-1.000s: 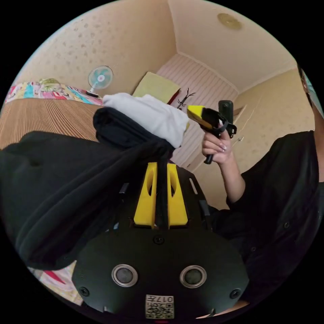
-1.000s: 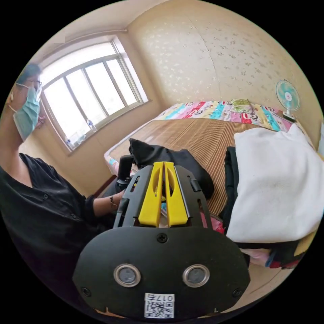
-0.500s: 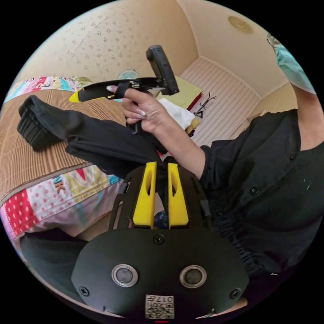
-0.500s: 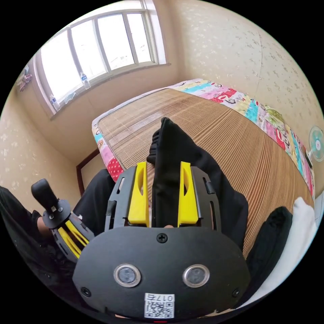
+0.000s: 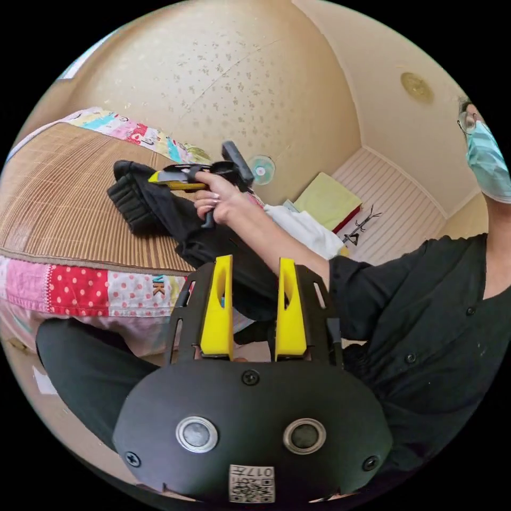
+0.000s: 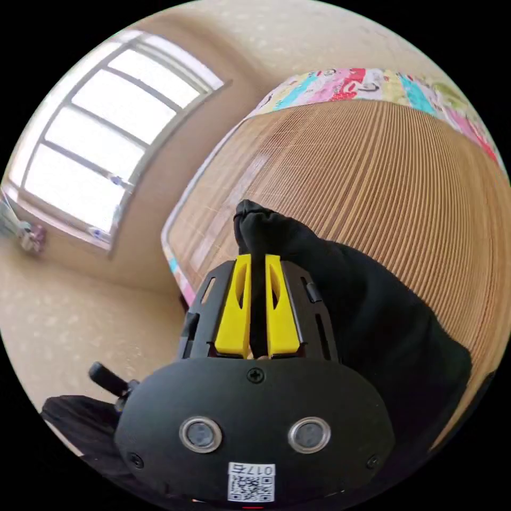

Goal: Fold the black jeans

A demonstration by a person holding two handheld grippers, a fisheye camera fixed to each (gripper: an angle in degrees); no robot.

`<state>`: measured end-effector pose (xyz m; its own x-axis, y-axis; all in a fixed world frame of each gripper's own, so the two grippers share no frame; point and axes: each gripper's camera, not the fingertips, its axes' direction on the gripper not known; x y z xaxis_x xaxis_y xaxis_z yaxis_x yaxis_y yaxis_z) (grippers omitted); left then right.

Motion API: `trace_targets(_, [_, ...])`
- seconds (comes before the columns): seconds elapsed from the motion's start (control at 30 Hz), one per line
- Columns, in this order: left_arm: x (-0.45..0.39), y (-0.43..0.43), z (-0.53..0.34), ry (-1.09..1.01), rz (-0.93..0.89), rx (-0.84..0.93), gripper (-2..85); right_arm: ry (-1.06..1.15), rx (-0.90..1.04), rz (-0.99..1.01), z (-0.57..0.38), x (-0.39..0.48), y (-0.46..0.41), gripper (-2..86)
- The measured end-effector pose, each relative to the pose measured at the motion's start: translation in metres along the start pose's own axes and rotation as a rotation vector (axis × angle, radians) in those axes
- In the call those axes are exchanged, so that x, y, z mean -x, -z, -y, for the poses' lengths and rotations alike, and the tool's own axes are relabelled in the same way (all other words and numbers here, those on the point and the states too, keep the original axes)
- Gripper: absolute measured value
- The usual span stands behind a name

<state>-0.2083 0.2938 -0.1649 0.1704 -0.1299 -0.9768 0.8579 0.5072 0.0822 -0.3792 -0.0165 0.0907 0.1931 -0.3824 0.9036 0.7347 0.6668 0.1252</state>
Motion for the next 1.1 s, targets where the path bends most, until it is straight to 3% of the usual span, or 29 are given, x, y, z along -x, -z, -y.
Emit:
trace_targets(0.17, [0.043, -0.023, 0.027, 0.197, -0.02, -0.087, 14.2, -0.002, -0.091, 0.347, -0.049, -0.045, 0.095, 3.6])
trace_targets(0.27, [0.045, -0.034, 0.04, 0.171, -0.068, -0.206, 16.4, 0.05, -0.148, 0.569, -0.087, -0.06, 0.152, 3.3])
trace_targets(0.5, [0.031, -0.094, 0.043, 0.252, 0.248, -0.118, 24.2, 0.126, -0.387, 1.083, -0.191, -0.105, 0.251, 3.0])
trace_targets(0.7, [0.048, -0.1, 0.024, 0.33, 0.16, -0.141, 23.0, 0.385, -0.473, 1.178, -0.243, -0.066, 0.337, 2.7])
trace_targets(0.87, [0.016, -0.094, 0.007, 0.129, 0.136, -0.199, 16.7, 0.485, -0.497, 1.109, -0.268, -0.045, 0.383, 2.5])
trace_targets(1.0, [-0.02, -0.058, 0.011, 0.037, -0.047, -0.316, 7.3, 0.496, -0.6, 1.216, -0.303, -0.053, 0.405, 2.4])
trace_targets(1.1, [-0.054, -0.028, 0.034, -0.025, -0.159, -0.367, 5.3, 0.552, -0.663, 1.258, -0.33, -0.043, 0.42, 2.4])
